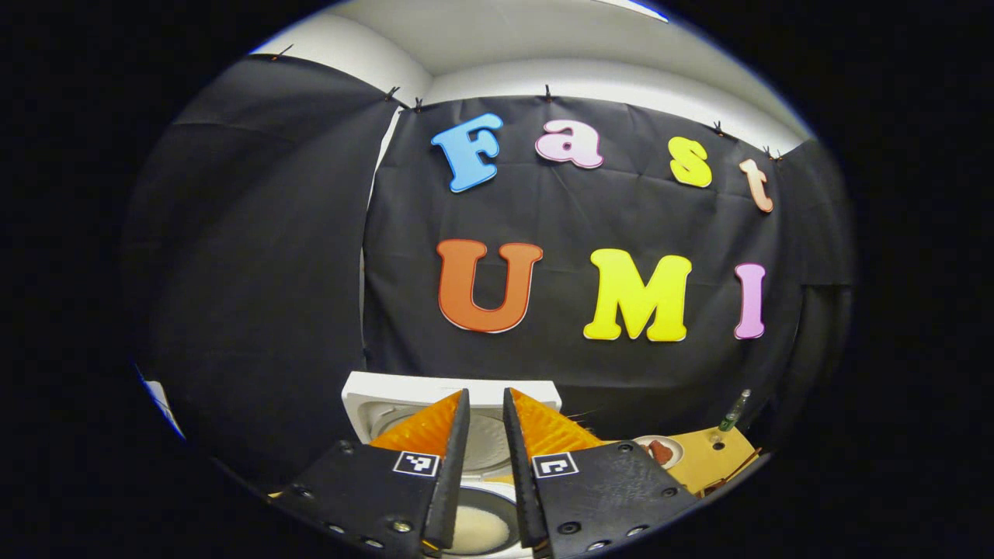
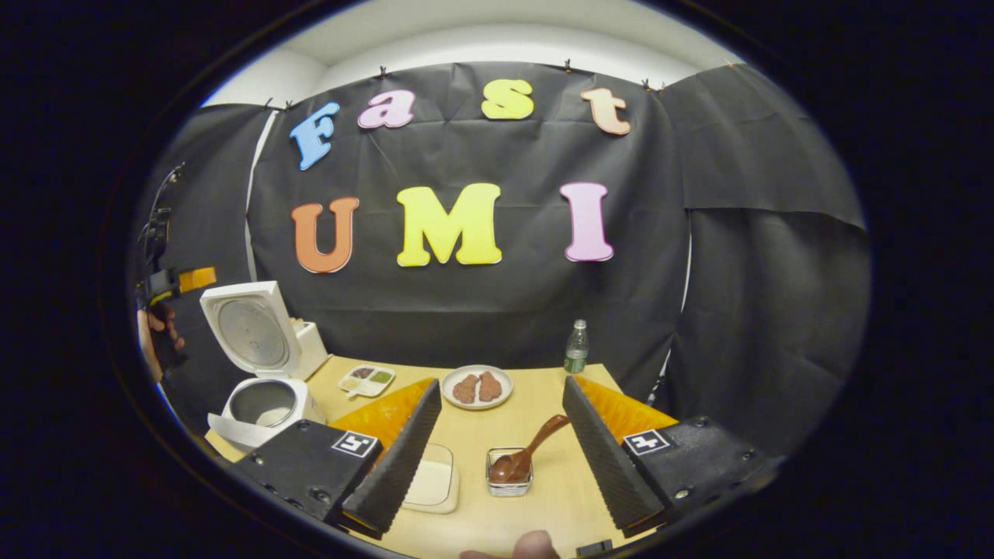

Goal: Close the left gripper, press the button to open the rice cooker; take a wooden spoon from the chopstick holder with the right hand, scoop a spoonful of rice and pour it into the rice cooker, then put the wooden spoon back into the chopstick holder.

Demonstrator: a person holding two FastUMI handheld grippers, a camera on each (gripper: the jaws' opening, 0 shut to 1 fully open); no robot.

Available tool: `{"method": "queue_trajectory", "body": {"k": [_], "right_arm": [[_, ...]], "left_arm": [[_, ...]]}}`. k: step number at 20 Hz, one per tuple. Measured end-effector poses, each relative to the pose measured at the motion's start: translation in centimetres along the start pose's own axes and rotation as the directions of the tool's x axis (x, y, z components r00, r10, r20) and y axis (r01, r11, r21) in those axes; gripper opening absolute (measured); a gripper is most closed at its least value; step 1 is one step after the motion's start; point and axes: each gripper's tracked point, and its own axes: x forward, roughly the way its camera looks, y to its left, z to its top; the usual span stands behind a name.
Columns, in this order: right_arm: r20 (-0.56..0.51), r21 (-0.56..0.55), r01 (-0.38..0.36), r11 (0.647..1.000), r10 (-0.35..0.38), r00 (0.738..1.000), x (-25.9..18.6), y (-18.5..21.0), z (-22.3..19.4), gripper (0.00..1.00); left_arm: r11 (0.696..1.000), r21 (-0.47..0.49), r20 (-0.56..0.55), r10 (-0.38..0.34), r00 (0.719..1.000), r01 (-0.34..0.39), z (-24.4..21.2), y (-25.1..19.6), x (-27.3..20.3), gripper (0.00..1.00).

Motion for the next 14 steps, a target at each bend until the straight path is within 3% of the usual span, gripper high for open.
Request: {"method": "queue_trajectory", "body": {"k": [1,2,3,5,14], "right_arm": [[-0.005,0.006,-0.005,1.0,0.005,1.0,-0.1,-0.1,-0.2,0.99],[-0.01,0.012,-0.008,1.0,0.009,1.0,-0.1,-0.3,-0.5,1.0],[-0.015,0.018,-0.01,1.0,0.01,1.0,-0.1,-0.5,-0.6,1.0],[-0.02,0.028,-0.01,1.0,0.011,1.0,0.0,-1.1,-1.0,1.0],[-0.117,0.083,-0.004,0.997,0.014,0.993,3.1,-4.6,-5.5,0.96]], "left_arm": [[1.0,0.006,0.008,-0.004,1.0,0.004,0.2,-0.5,-0.5,0.4],[1.0,0.01,0.017,-0.012,1.0,0.011,0.5,-1.0,-1.1,0.62],[1.0,0.01,0.021,-0.007,1.0,0.007,0.6,-1.3,-1.9,0.67],[1.0,-0.001,0.018,-0.021,1.0,0.021,0.6,-2.5,-3.8,0.96],[0.997,0.02,-0.043,-0.068,0.997,0.069,-2.6,-8.6,-8.6,0.94]]}}
